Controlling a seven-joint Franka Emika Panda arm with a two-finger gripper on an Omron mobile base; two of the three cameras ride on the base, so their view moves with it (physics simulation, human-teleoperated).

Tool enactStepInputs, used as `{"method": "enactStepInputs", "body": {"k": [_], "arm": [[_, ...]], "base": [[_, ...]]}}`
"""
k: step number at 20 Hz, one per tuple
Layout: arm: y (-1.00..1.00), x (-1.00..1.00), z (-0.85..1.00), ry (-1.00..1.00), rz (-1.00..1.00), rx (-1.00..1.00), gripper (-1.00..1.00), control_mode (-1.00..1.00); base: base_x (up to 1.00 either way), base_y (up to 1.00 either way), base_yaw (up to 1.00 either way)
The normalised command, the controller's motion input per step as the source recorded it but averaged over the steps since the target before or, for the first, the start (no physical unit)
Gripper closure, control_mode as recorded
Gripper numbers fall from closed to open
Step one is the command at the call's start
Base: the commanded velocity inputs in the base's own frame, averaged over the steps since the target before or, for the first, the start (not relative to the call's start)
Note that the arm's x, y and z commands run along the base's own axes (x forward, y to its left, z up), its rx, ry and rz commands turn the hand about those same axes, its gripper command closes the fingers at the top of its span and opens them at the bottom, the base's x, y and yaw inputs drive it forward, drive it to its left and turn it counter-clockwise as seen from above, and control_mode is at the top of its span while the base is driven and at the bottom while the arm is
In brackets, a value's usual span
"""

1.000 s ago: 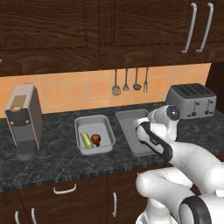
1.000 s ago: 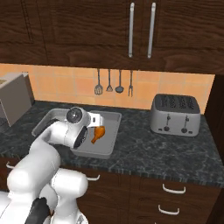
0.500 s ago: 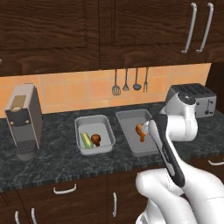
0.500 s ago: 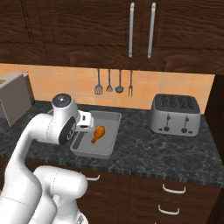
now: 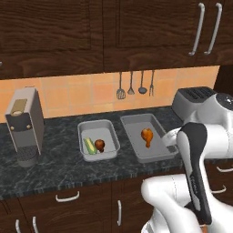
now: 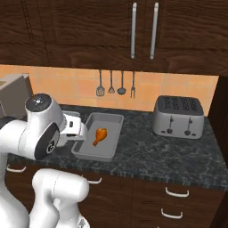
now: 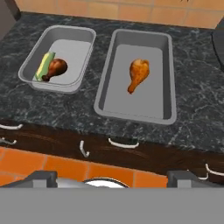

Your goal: Place one corn and one chicken drumstick in each tupperware on the nearby counter, to pack two identical lunches.

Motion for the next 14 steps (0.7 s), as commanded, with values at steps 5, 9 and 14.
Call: {"method": "enactStepInputs", "body": {"k": [5, 9, 14], "arm": [[-0.02, -0.92, 0.45, 0.14, -0.23, 0.01, -1.00, -1.00], [-0.06, -0.80, 0.48, 0.01, -0.07, 0.02, -1.00, -1.00], [-0.15, -0.76, 0.75, -0.14, 0.03, 0.02, -1.00, -1.00]], "base": [[0.00, 0.00, 0.00], [0.00, 0.00, 0.00], [0.00, 0.00, 0.00]]}}
